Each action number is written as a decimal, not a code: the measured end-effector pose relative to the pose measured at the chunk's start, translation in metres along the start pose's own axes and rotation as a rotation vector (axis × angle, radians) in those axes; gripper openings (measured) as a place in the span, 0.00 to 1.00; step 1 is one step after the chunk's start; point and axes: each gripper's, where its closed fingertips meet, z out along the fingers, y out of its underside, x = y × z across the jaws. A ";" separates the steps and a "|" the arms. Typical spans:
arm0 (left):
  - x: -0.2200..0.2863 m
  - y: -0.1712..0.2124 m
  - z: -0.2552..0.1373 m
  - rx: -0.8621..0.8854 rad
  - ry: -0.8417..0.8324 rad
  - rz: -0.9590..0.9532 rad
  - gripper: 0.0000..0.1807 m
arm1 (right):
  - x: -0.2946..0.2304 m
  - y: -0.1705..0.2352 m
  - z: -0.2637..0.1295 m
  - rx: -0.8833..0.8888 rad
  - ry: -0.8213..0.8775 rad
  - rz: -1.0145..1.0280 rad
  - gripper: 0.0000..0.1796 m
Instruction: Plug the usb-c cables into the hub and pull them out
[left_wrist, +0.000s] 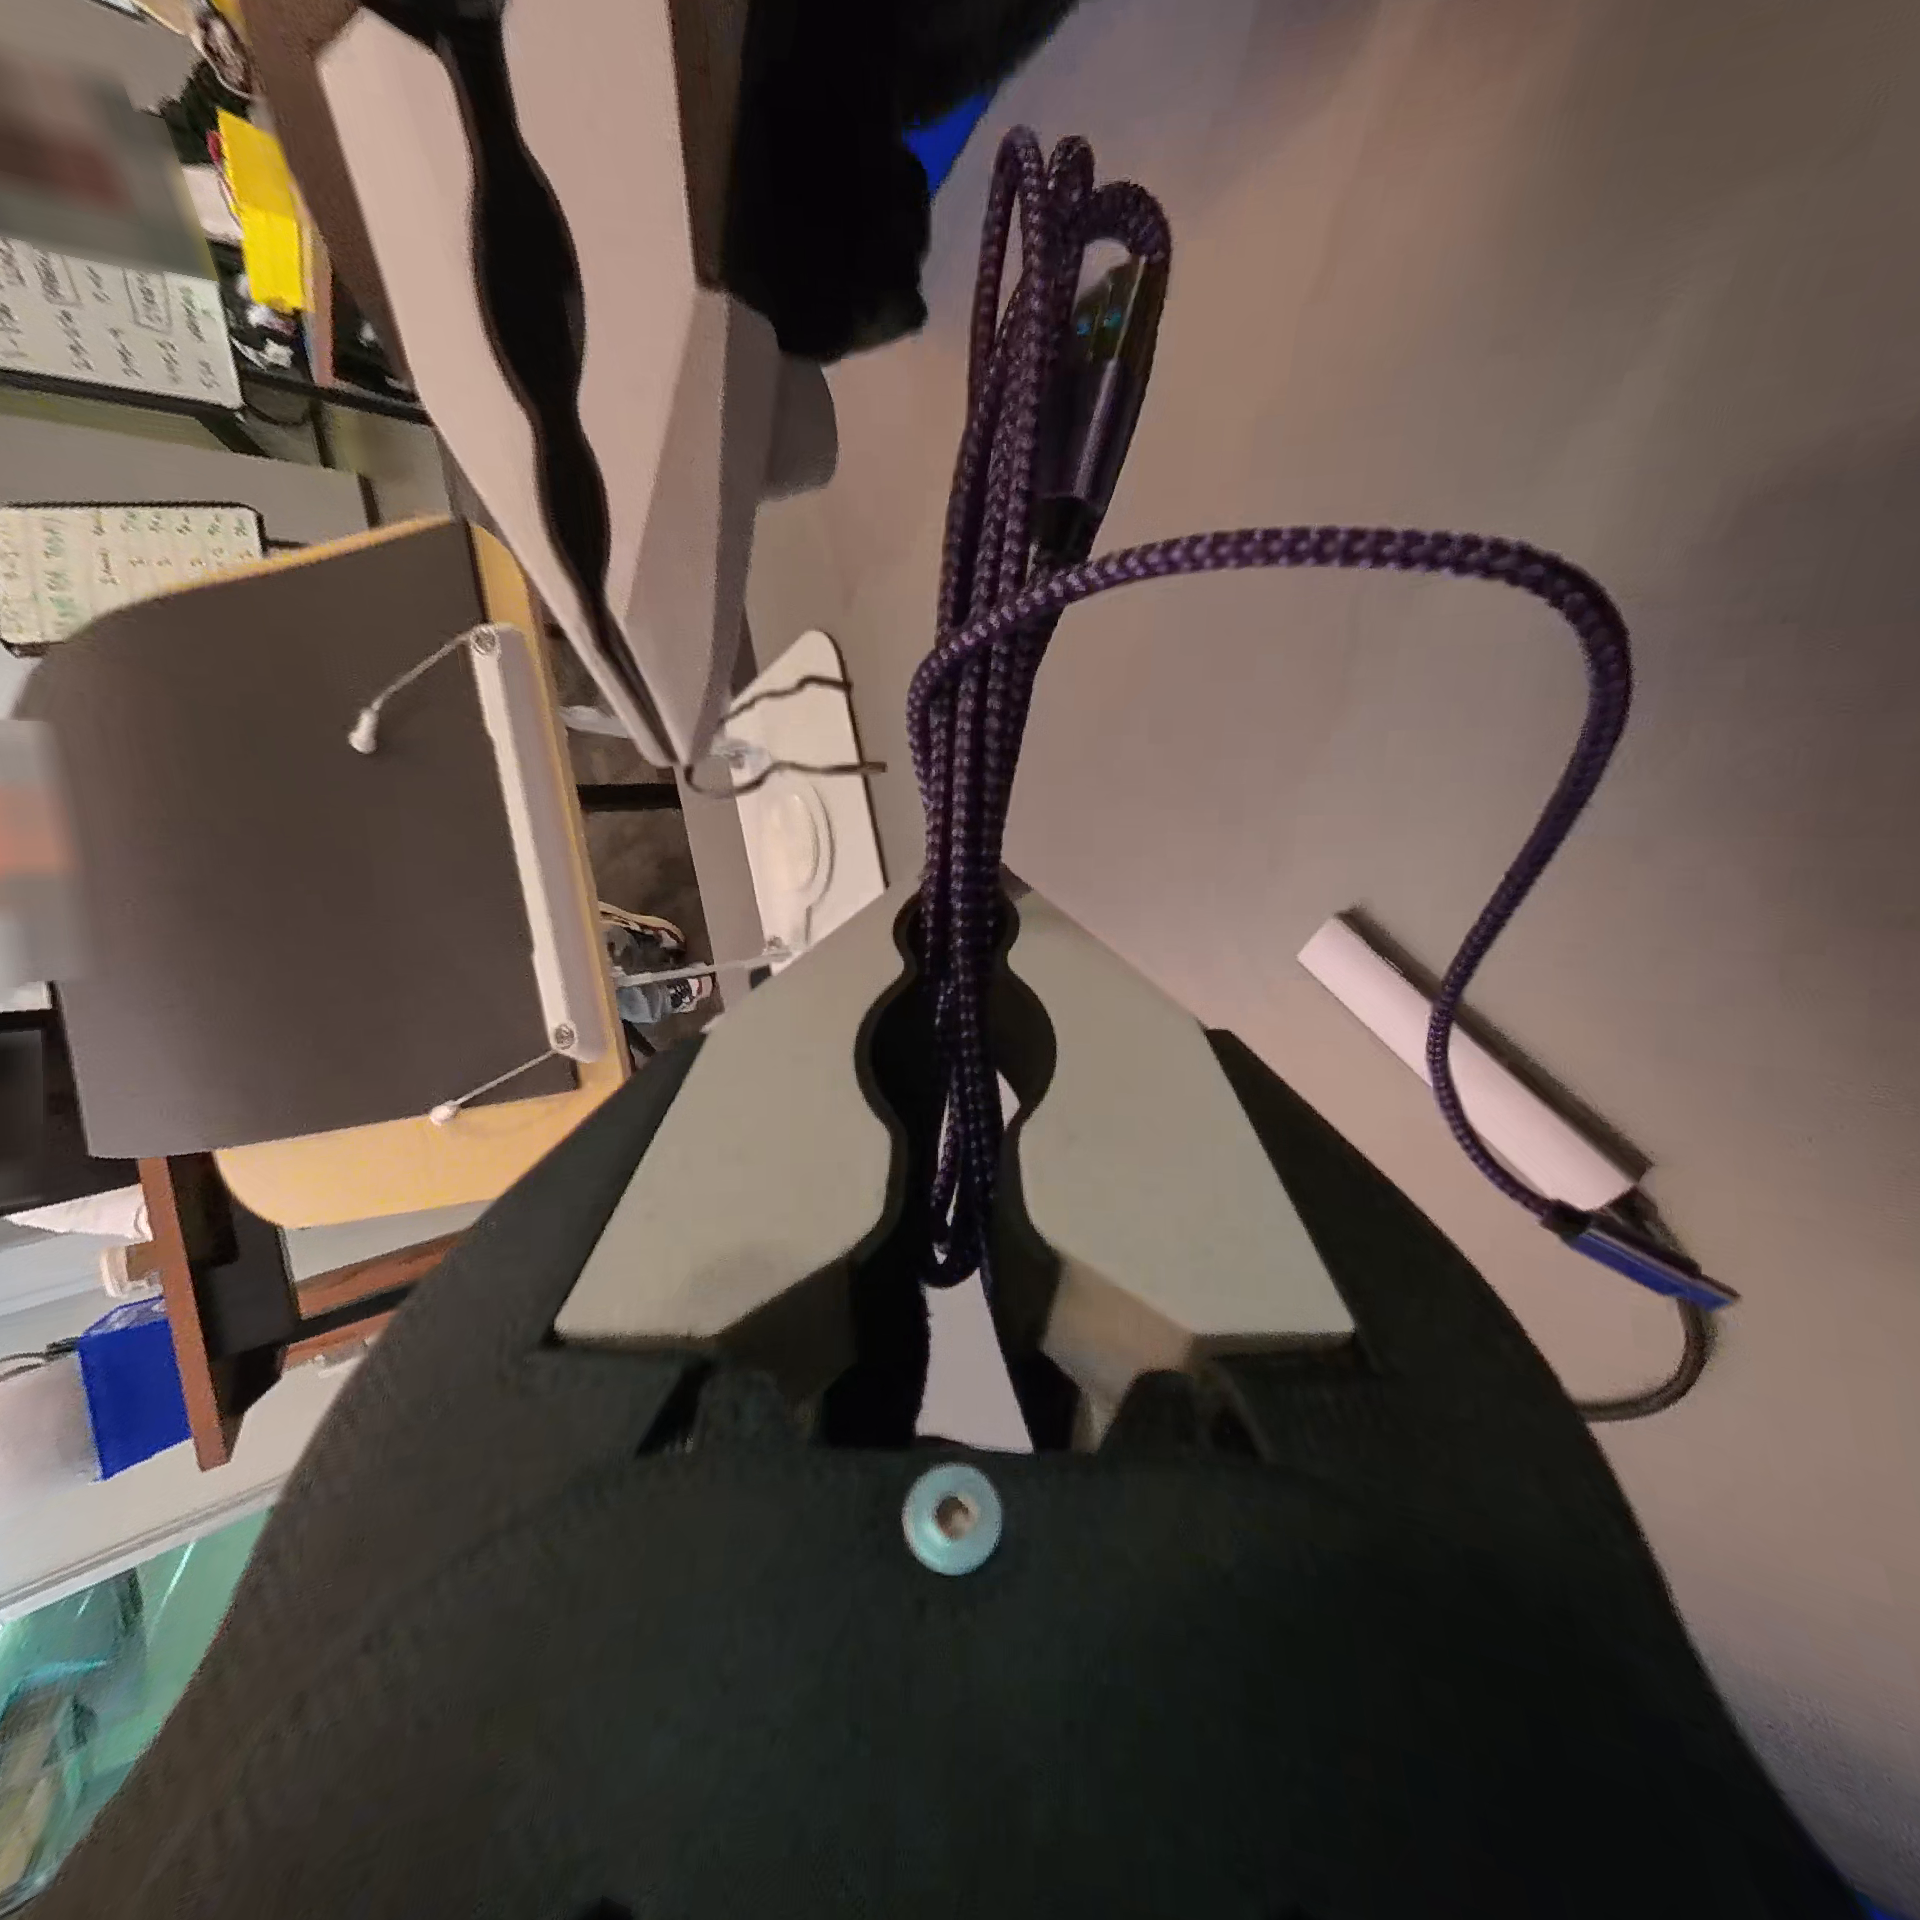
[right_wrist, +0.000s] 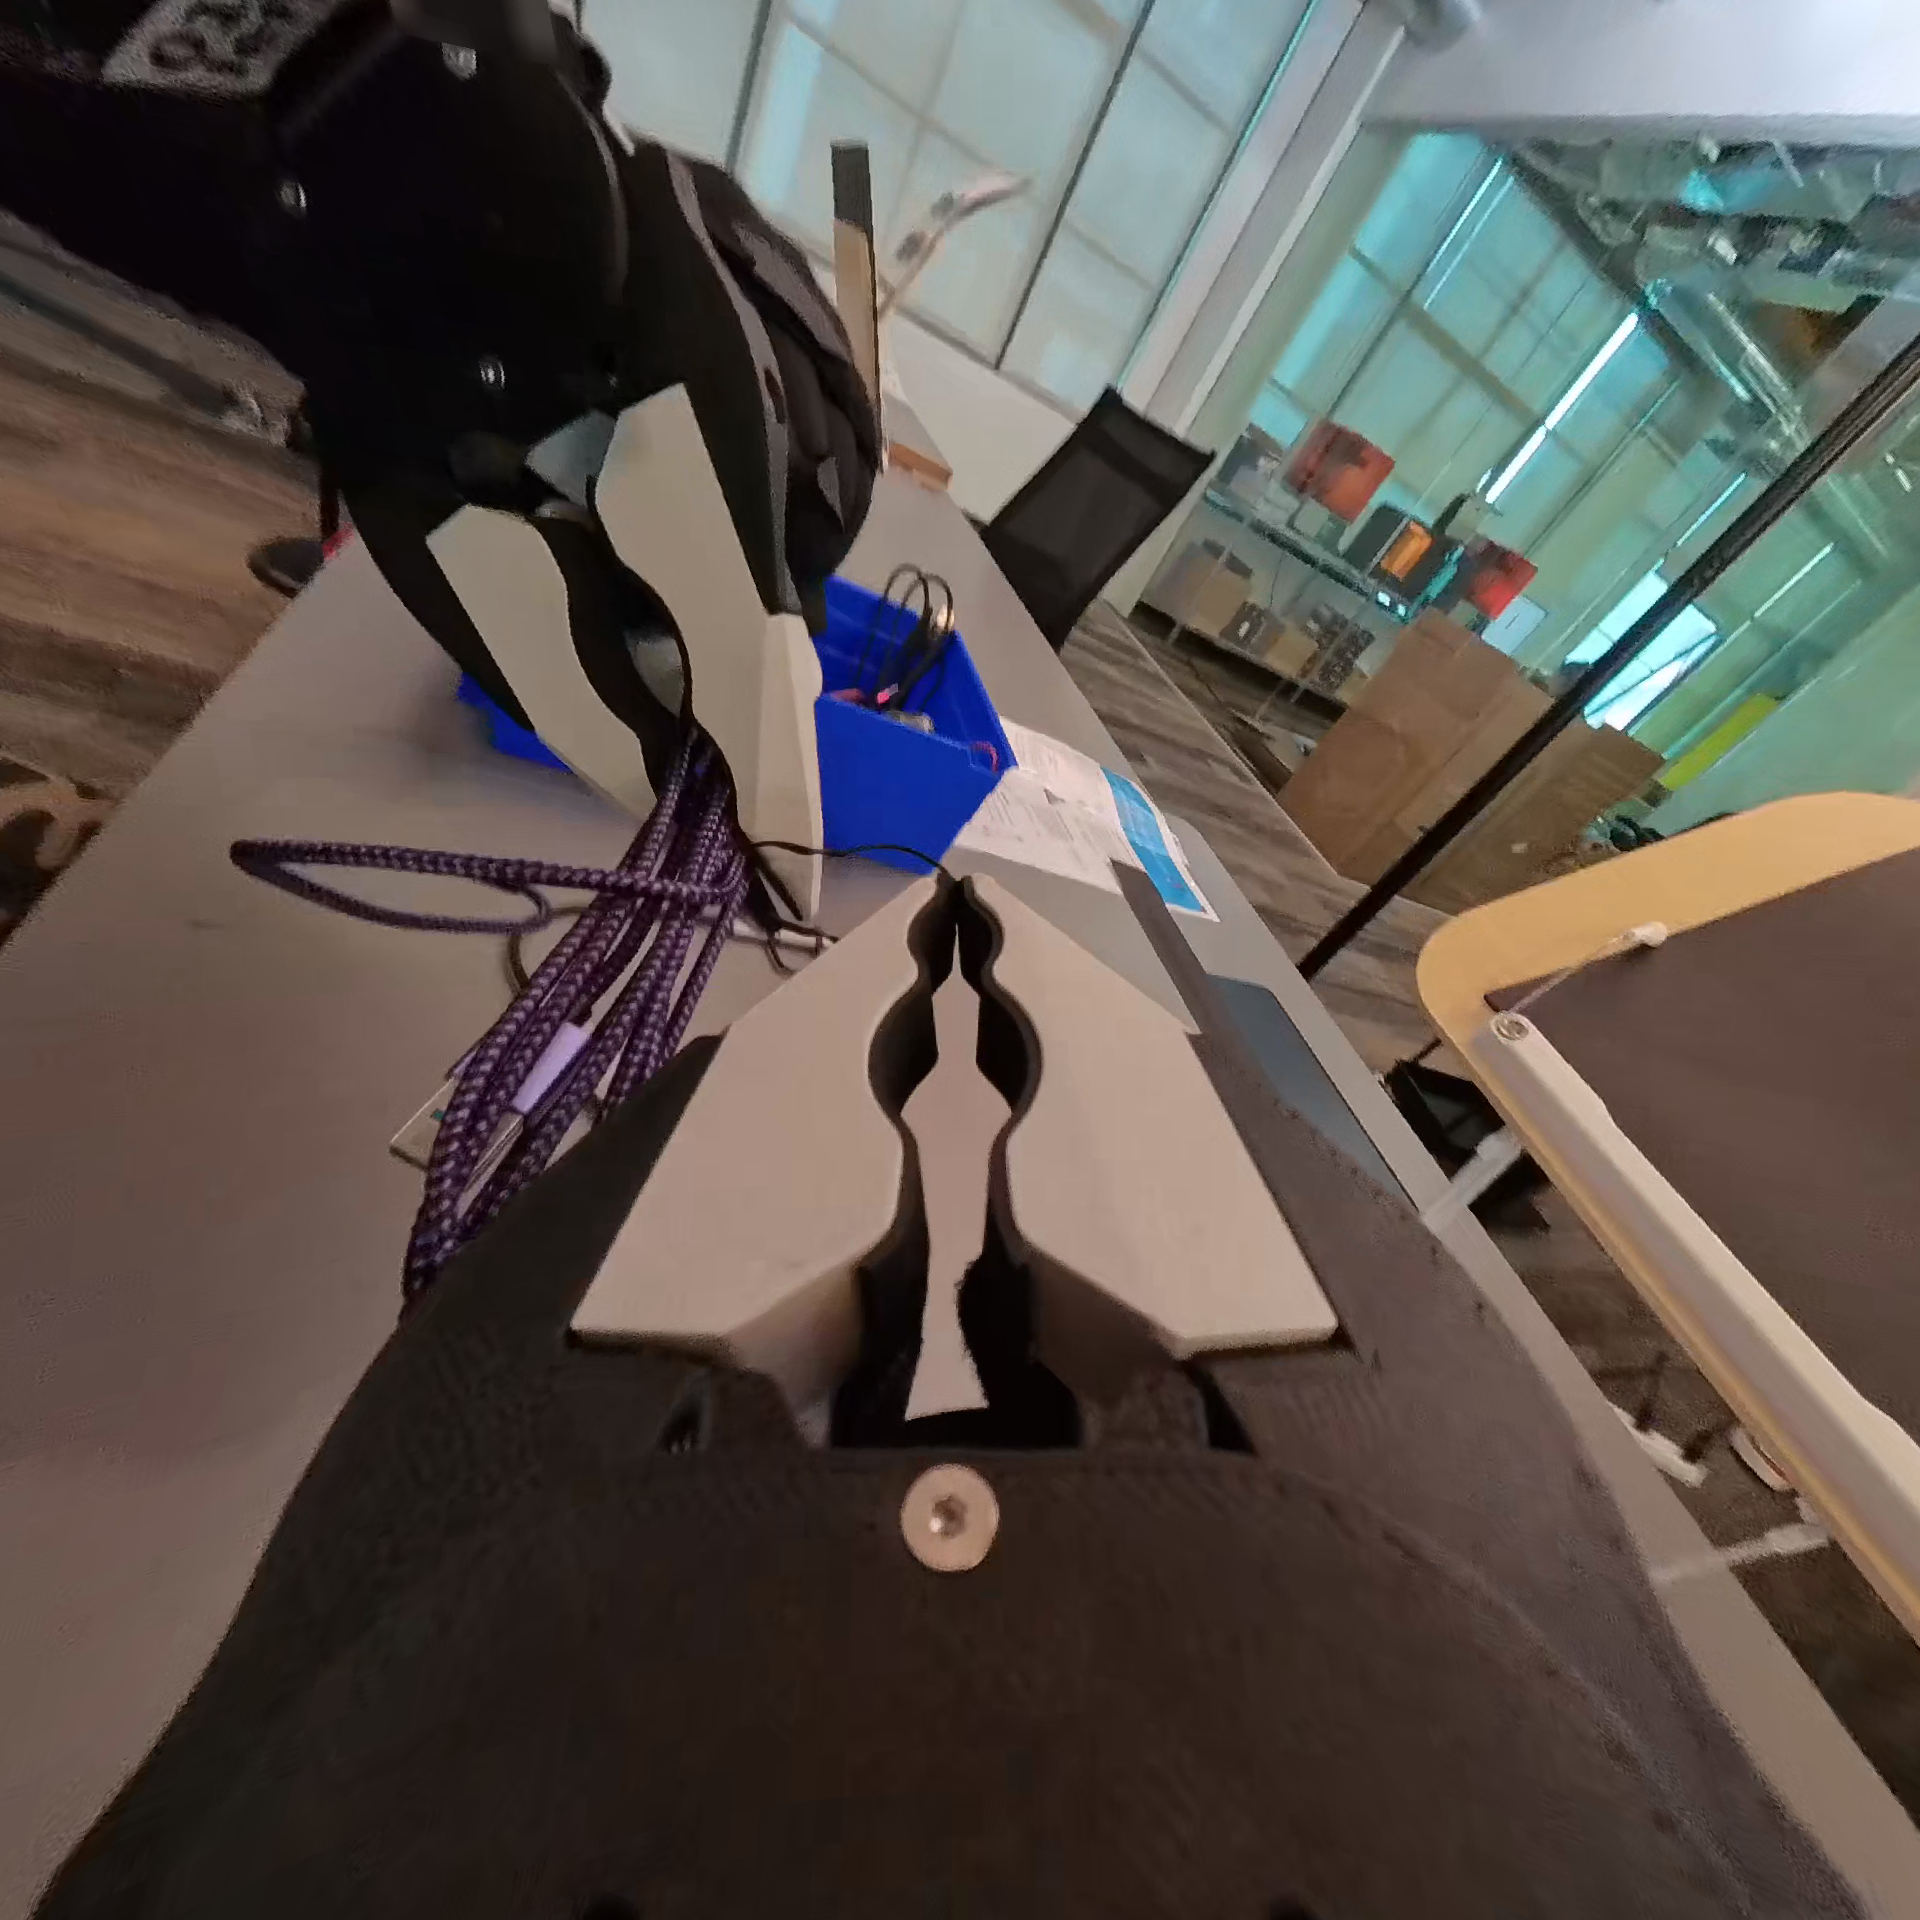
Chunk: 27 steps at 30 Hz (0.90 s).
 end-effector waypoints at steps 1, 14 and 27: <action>-0.001 -0.004 -0.002 0.011 -0.006 0.003 0.02 | -0.001 -0.004 0.000 0.030 -0.006 0.013 0.00; -0.021 -0.037 -0.029 0.145 -0.025 -0.073 0.02 | -0.016 -0.037 -0.014 0.190 -0.025 -0.065 0.00; -0.036 -0.052 -0.047 0.245 -0.035 -0.149 0.02 | -0.010 -0.052 -0.028 0.265 0.030 -0.086 0.00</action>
